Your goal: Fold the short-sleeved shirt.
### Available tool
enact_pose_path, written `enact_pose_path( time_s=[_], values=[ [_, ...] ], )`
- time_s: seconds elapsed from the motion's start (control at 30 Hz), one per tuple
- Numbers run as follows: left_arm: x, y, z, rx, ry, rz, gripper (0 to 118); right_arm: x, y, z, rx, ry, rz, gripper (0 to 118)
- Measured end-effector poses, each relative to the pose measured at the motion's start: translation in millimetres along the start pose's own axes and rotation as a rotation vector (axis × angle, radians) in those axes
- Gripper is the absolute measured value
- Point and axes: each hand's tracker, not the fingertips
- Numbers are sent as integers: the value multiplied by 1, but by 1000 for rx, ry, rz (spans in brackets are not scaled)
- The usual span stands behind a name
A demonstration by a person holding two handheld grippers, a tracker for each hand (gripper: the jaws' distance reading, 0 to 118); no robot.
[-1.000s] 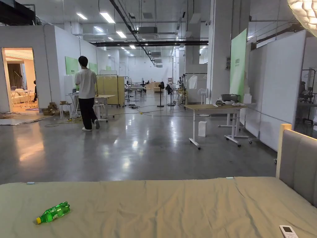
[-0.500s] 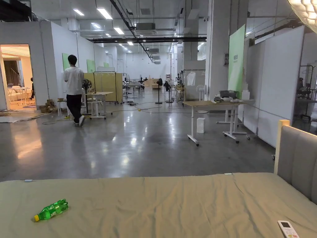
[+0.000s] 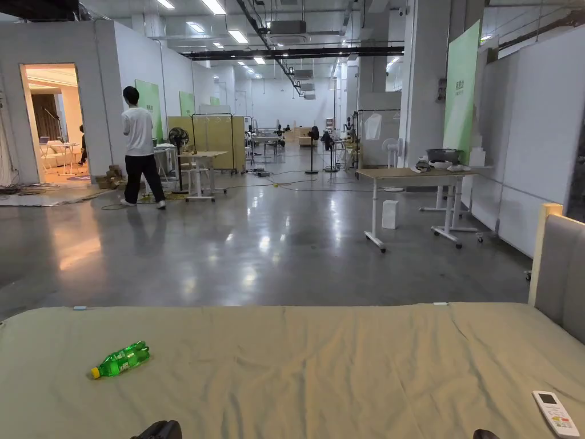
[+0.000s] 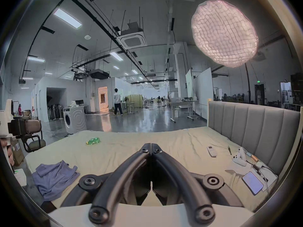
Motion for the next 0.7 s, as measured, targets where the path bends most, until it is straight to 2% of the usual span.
enact_pose_path(
  time_s=[0.27,0.4,0.47,0.53,0.6,0.63,0.7],
  values=[
    [-11,-1,-1,-33,5,-53,7,0,-4,4,-19,19,1,0],
    [-48,-4,-6,-63,20,9,11,-1,-12,3,-67,36,-19,0],
    [-70,-6,-10,-145,74,-27,29,-1,-17,5,-85,48,-24,0],
    [-99,-12,-16,-256,163,-153,64,-2,-26,7,-105,57,-27,1],
    [-127,-23,-30,-384,238,-266,86,-4,-36,4,-148,54,-30,1],
    [-145,-32,-40,-450,260,-298,91,-5,-42,2,-171,52,-38,1],
    [-166,-52,-54,-529,306,-295,92,-6,-53,-4,-218,50,-69,1]
  ],
)
